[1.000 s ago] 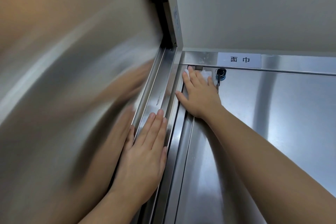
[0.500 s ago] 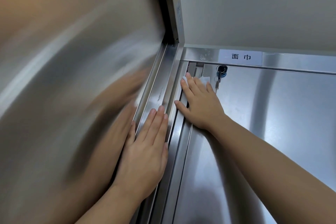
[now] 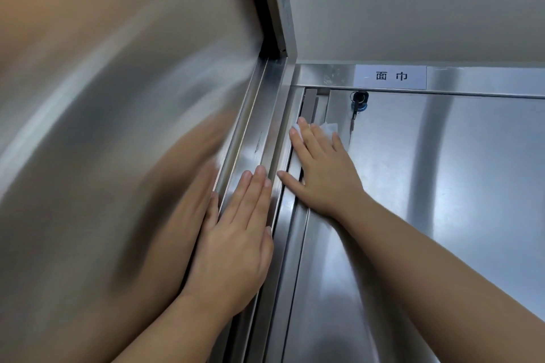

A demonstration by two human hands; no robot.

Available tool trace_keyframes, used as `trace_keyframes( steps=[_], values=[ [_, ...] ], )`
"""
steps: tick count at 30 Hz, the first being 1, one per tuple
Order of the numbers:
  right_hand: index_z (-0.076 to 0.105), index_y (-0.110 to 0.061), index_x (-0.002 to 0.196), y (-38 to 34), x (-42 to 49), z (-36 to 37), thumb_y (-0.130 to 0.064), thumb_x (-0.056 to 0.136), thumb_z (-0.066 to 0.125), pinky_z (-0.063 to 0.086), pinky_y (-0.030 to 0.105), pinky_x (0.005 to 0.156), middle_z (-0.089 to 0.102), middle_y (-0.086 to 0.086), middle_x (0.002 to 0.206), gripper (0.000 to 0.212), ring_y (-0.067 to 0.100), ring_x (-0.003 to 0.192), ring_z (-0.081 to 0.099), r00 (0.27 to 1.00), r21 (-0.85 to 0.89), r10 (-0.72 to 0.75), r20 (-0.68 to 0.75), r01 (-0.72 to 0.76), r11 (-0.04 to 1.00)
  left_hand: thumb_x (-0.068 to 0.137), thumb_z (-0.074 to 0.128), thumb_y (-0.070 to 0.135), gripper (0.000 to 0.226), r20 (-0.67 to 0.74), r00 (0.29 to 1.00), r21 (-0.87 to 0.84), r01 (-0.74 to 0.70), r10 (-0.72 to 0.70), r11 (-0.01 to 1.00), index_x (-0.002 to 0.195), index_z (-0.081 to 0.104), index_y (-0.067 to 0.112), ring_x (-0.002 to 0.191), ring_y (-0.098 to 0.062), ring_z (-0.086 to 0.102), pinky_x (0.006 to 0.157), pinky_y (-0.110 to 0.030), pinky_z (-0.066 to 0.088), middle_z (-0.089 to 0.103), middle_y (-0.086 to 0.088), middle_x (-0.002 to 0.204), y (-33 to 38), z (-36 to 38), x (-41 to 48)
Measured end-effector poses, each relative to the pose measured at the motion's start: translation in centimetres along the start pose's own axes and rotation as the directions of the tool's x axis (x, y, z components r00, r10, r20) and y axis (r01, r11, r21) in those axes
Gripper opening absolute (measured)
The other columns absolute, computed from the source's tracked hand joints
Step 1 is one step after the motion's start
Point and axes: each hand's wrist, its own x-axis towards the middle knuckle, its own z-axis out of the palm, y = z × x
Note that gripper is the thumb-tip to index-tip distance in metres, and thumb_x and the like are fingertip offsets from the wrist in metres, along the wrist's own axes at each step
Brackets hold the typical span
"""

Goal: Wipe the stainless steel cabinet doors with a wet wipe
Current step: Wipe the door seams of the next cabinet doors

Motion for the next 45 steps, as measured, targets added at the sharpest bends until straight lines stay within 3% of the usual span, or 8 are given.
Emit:
trace_keyframes(
  steps=[10,20,26,30,34,39,45],
  values=[
    [0.000,-0.017,0.150,0.8,2.0,-0.6,-0.057,0.094,0.022,-0.004,0.041,0.114,-0.010,0.003,0.157,0.072,0.018,0.144,-0.003,0.998,0.009,0.042,0.047,-0.042,0.999,0.080,0.034,0.020,0.058,0.004,1.000,-0.001,-0.010,0.010,1.000,0.132,0.048,-0.002,0.129,-0.034,0.037,0.094,-0.062,0.034,0.040,-0.015,0.143,0.1,-0.1,-0.1],
    [0.000,-0.018,0.150,-0.4,-2.2,0.1,-0.059,0.091,0.022,-0.005,0.041,0.113,-0.009,0.003,0.157,0.075,0.019,0.144,-0.004,0.997,-0.031,-0.056,0.047,0.057,0.998,0.081,0.033,0.022,0.059,0.023,1.000,-0.003,0.010,-0.010,1.000,0.135,0.043,-0.001,0.133,-0.033,0.029,0.097,-0.063,0.031,0.035,-0.015,0.145,0.2,-0.1,-0.4],
    [-0.004,-0.020,0.149,0.8,2.3,-1.3,-0.057,0.094,0.019,-0.005,0.044,0.114,-0.013,0.000,0.157,0.070,0.016,0.144,-0.008,0.991,0.011,0.061,0.117,-0.063,0.998,0.082,0.033,0.022,0.061,0.038,0.999,0.017,0.015,-0.016,1.000,0.137,0.041,-0.001,0.135,-0.031,0.029,0.101,-0.060,0.027,0.033,-0.014,0.147,0.2,0.0,-0.5],
    [-0.003,-0.018,0.149,-0.8,-2.4,-0.2,-0.059,0.090,0.021,-0.005,0.044,0.113,-0.012,0.002,0.157,0.076,0.017,0.144,-0.009,0.998,0.005,-0.006,0.063,0.006,1.000,0.082,0.033,0.022,0.061,0.037,0.999,0.017,0.012,-0.013,1.000,0.138,0.038,0.000,0.136,-0.030,0.029,0.103,-0.057,0.022,0.031,-0.014,0.148,0.1,0.1,-0.6],
    [-0.001,-0.020,0.149,-2.3,-6.6,0.5,-0.060,0.086,0.017,-0.006,0.041,0.113,-0.009,0.000,0.157,0.077,0.017,0.144,-0.008,0.993,0.024,-0.074,0.096,0.072,0.997,0.083,0.033,0.022,0.061,0.037,0.999,0.020,0.013,-0.014,1.000,0.139,0.037,-0.001,0.137,-0.030,0.027,0.103,-0.055,0.016,0.029,-0.014,0.149,0.2,0.1,-0.7],
    [-0.004,-0.023,0.149,-1.1,-5.0,-0.2,-0.060,0.086,0.014,-0.005,0.042,0.113,-0.012,-0.003,0.157,0.075,0.014,0.144,-0.009,0.992,-0.018,-0.067,0.108,0.070,0.997,0.082,0.033,0.022,0.063,0.071,0.997,0.024,0.026,-0.028,0.999,0.141,0.033,0.000,0.139,-0.028,0.020,0.105,-0.054,0.017,0.025,-0.014,0.151,0.3,0.1,-0.9],
    [-0.001,-0.018,0.150,-2.3,-6.2,0.1,-0.060,0.090,0.026,-0.003,0.045,0.113,-0.009,0.002,0.157,0.077,0.018,0.144,-0.006,0.992,-0.007,-0.044,0.117,0.045,0.999,0.083,0.033,0.024,0.064,0.094,0.995,0.015,0.038,-0.039,0.999,0.143,0.029,0.002,0.140,-0.024,0.013,0.106,-0.050,0.012,0.021,-0.012,0.152,0.3,0.2,-1.5]
  ],
)
